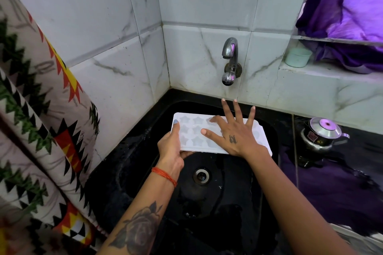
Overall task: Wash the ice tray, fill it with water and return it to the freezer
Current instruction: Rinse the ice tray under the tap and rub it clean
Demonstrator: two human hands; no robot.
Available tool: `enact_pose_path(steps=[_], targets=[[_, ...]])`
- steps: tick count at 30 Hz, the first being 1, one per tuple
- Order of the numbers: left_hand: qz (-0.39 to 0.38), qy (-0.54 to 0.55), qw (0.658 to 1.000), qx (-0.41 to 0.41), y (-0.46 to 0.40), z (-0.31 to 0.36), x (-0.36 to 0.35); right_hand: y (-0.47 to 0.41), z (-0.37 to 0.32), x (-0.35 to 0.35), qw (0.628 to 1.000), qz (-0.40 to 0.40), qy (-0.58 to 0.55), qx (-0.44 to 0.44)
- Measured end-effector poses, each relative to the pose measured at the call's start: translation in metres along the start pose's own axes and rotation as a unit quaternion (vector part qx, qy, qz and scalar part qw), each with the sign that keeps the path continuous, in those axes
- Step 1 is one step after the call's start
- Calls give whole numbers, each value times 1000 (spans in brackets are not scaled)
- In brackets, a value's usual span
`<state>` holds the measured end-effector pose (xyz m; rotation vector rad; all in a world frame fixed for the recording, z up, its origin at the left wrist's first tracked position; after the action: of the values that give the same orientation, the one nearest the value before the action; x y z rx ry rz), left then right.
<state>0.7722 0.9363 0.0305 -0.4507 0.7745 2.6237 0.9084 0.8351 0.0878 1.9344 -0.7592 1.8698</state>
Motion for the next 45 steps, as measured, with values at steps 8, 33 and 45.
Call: enact_pose_path(steps=[8, 33, 45], targets=[[1, -6, 1000, 5, 1, -3, 0, 0, -2, -8, 999, -40, -2, 4], [1, -3, 1000, 2, 2, 2, 0, 2, 1, -3, 999, -49, -6, -5], [-2, -6, 1000, 3, 3, 2, -1, 3, 2, -5, 999, -49, -11, -10]])
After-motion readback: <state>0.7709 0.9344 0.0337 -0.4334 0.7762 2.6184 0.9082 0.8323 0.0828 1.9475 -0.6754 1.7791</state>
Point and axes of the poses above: each hand's wrist, its own y-axis away from the middle knuckle, its own x-axis out of the back of the hand, z = x × y, the point moved 10 cm from there along -y, towards the middle knuckle, and after that the axes turned 7 degrees about y, right-handed, at the moved point
